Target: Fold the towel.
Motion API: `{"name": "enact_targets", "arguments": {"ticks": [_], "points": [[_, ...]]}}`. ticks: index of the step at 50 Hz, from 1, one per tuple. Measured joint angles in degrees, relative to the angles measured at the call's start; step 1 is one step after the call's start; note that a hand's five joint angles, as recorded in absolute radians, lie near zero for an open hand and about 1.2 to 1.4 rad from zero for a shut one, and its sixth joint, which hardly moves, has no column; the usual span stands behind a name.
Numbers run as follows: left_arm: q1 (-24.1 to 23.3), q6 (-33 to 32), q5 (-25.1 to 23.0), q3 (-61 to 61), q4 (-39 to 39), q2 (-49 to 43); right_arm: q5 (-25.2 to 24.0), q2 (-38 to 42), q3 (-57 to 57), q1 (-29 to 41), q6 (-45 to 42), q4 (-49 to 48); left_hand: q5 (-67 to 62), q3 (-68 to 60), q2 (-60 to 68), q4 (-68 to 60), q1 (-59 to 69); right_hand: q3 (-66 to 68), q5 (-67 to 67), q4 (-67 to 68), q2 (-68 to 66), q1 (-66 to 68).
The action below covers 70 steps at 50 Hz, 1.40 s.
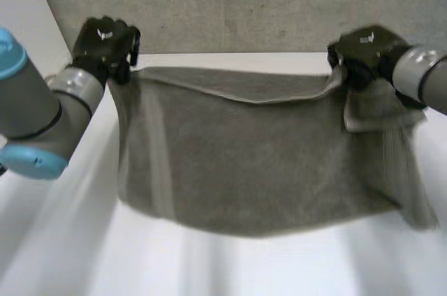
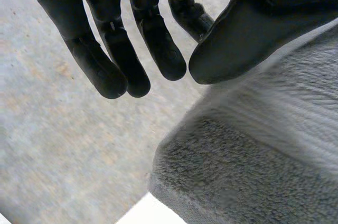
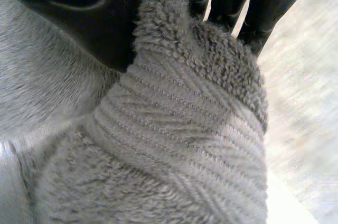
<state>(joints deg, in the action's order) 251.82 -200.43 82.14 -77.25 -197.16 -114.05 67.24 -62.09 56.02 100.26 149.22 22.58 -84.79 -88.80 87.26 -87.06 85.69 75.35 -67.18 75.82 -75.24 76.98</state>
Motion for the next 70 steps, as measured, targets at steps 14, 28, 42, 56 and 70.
{"name": "enact_targets", "arguments": {"ticks": [14,28,42,56,70], "points": [[0.5,7.23,8.85,7.72,-13.5,8.55,1.06,-10.69,8.61,2.89,16.27,-44.05,0.0,-0.02,0.0,0.0,1.18,1.24,-0.01,1.11,-0.27,0.09],[-0.04,6.37,-0.4,-13.87,-12.48,11.06,-9.03,-12.12,18.97,2.4,15.39,-20.18,17.05,20.59,-19.36,19.68,-18.0,1.52,-0.01,1.13,-0.5,0.11],[-7.07,3.01,-4.0,-15.5,-12.53,0.52,-8.6,-17.81,24.05,4.48,10.99,-19.24,55.94,59.18,-57.05,56.51,-55.22,1.52,-0.01,1.13,-0.5,0.11],[-17.62,13.67,-3.05,-11.34,-12.53,-4.83,-8.2,-29.3,23.92,6.51,20.02,-18.6,65.55,68.42,-65.99,65.27,-64.21,1.52,-0.01,1.13,-0.5,0.11],[-21.78,23.09,6.29,-3.59,-12.04,-12.31,-7.77,-35.28,27.72,9.9,21.45,-18.2,63.28,67.13,-64.94,64.54,-63.43,1.52,-0.01,1.13,-0.5,0.11]]}}
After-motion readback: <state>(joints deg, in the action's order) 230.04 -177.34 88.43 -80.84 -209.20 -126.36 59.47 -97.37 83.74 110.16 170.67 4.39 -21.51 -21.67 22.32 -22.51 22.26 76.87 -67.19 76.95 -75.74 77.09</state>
